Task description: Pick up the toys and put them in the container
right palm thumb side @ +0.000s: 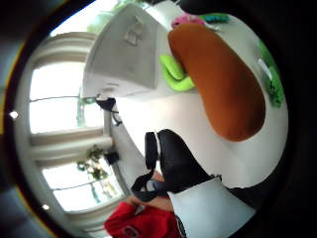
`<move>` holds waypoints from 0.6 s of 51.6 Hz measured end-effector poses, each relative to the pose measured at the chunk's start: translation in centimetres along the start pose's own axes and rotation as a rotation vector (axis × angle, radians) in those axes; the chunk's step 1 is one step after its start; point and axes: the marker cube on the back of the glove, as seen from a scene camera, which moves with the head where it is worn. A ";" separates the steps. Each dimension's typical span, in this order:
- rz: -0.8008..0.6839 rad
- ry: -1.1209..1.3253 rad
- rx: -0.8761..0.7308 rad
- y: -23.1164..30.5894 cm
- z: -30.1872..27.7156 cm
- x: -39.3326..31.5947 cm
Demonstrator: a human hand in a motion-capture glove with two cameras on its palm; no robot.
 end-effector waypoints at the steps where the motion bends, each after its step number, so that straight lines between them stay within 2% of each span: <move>1: -0.005 0.005 -0.007 -0.4 0.1 0.0; 8: -0.030 0.072 -0.137 -2.5 2.0 -2.4; 14: -0.034 0.102 -0.163 -2.7 2.5 -3.1; 20: -0.009 0.275 -0.281 -5.6 4.0 -2.8; 31: -0.013 0.278 -0.285 -6.5 4.3 -2.0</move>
